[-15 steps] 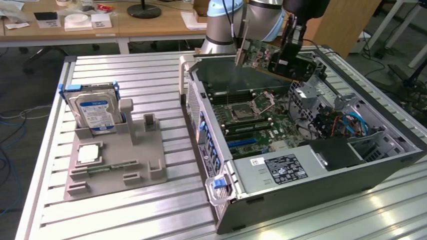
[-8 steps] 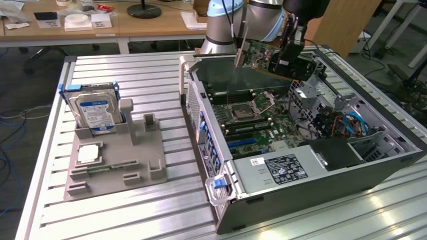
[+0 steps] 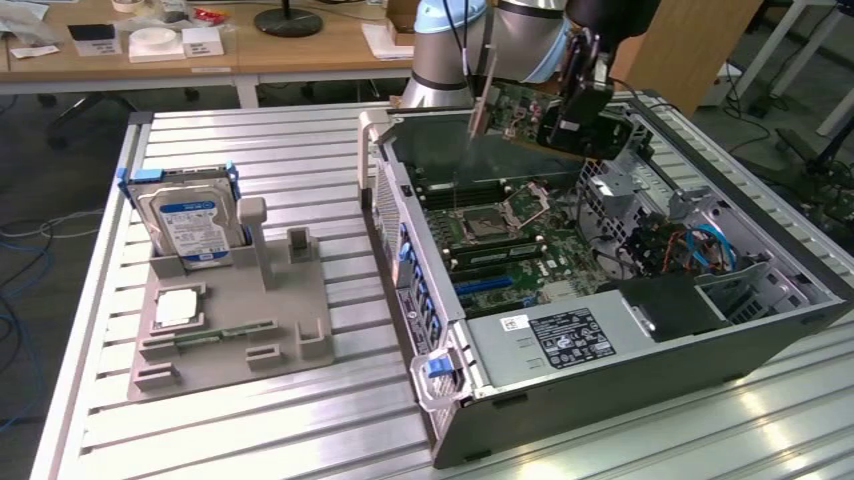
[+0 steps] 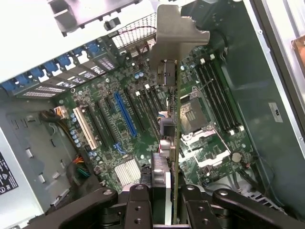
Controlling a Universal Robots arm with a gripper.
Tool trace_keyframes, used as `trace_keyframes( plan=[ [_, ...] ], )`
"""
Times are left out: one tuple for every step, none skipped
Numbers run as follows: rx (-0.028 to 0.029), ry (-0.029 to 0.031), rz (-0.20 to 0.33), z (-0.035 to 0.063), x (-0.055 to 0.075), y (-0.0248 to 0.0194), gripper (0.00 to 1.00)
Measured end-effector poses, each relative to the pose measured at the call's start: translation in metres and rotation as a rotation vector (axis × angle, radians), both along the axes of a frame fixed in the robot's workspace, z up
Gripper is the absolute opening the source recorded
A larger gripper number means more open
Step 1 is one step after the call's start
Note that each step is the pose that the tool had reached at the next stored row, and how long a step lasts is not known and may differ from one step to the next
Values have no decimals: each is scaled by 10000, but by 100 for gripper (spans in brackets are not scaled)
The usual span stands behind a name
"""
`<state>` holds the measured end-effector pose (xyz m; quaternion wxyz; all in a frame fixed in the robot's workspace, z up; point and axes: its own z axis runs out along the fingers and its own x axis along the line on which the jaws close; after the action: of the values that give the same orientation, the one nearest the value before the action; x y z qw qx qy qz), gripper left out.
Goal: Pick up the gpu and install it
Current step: 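Insert the gpu into the slot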
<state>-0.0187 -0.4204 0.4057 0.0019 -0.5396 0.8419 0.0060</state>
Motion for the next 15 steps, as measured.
trace_keyframes(
  plan=[
    [0,-1,79,0,0,0,28],
    [0,-2,158,-1,1,0,28],
    [1,-2,237,-1,2,0,28],
    [1,-3,318,-2,2,0,28],
    [0,-3,402,-2,3,0,28],
    [1,-3,495,-2,4,0,28],
    [1,-4,579,-3,5,0,28],
    [1,-5,666,-3,6,0,28],
    [1,-5,757,-3,7,0,28],
    [1,-5,849,-4,8,0,28],
    [1,-6,939,-4,8,0,28],
    [1,-6,1028,-5,9,0,28],
    [1,-8,1112,-5,9,0,28],
    [0,-14,1176,-6,9,0,28],
    [-1,-27,1225,-7,10,0,28]
  ],
)
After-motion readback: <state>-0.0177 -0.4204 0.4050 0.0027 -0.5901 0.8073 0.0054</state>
